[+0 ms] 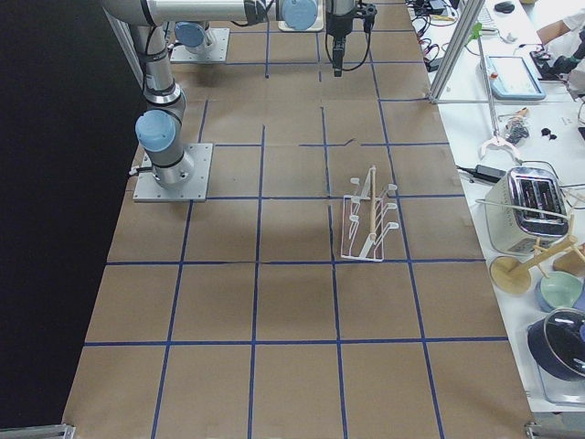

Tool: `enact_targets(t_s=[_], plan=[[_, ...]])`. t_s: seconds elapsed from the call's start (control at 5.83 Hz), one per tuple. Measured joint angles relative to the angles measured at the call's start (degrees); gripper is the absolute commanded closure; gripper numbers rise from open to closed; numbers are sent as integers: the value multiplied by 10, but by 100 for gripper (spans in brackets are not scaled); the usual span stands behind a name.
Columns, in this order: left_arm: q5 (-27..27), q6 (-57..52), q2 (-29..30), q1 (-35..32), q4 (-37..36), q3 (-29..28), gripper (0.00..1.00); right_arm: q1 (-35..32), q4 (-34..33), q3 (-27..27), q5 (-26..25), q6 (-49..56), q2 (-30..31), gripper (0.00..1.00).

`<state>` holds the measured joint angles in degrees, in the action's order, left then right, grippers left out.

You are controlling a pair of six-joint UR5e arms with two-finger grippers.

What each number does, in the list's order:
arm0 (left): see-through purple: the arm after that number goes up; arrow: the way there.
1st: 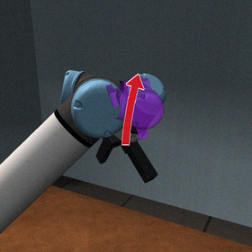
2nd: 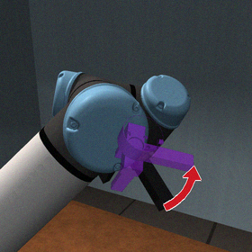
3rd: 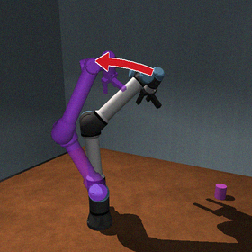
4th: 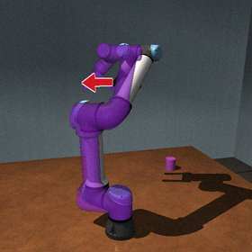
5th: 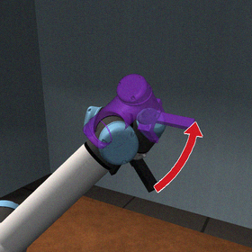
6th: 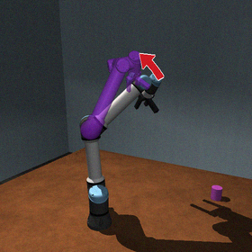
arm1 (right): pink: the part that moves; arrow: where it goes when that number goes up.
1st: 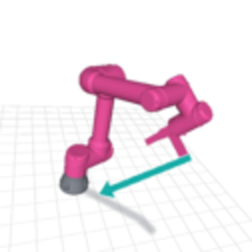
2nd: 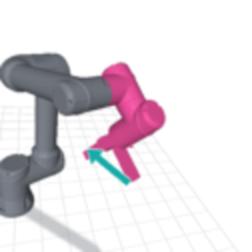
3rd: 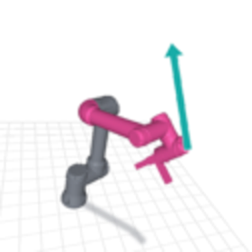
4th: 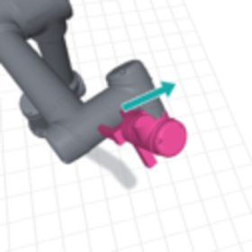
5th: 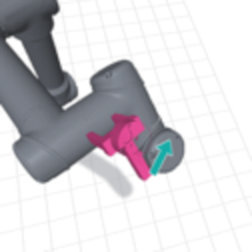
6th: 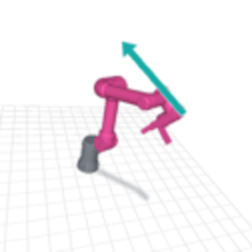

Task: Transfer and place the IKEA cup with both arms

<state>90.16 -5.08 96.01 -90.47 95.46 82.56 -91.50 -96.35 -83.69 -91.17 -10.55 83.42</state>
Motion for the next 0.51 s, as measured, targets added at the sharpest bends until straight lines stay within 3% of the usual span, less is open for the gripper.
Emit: enact_targets(t_s=[0.51], plan=[[0, 5, -42, -16, -28, 34, 2, 0, 3, 0, 0, 0, 1, 0]])
